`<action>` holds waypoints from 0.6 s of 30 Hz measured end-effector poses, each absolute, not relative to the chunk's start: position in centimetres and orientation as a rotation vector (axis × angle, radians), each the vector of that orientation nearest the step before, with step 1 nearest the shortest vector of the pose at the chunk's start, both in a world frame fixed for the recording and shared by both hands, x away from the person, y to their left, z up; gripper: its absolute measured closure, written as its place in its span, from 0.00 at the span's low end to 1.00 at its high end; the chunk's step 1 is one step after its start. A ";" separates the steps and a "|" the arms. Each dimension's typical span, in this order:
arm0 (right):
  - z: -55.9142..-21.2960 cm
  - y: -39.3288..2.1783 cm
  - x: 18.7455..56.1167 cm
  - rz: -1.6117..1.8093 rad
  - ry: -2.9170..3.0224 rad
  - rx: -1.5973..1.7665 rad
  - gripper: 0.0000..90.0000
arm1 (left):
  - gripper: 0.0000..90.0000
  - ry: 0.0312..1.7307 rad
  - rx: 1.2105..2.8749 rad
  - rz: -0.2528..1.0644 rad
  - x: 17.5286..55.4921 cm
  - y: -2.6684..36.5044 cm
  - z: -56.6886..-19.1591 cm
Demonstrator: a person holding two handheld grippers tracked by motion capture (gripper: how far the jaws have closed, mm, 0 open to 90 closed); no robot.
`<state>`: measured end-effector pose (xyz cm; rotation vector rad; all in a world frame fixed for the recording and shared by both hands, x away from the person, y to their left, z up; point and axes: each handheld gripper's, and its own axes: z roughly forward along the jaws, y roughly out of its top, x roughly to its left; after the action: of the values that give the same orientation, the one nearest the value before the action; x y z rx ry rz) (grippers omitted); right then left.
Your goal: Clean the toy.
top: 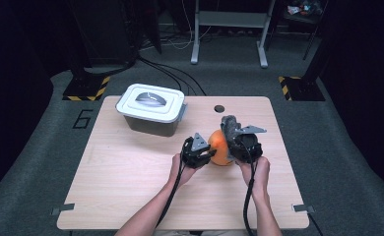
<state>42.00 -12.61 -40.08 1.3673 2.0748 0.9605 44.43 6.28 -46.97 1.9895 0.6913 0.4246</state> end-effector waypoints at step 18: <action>-41.0 -10.5 41.9 0.955 2.116 1.327 0.83 | 0.82 0.671 1.999 0.437 44.3 5.8 -47.0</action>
<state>41.94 -10.55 -40.99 1.3270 2.1158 0.9548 44.27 5.79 -47.01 1.9990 0.6708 0.4367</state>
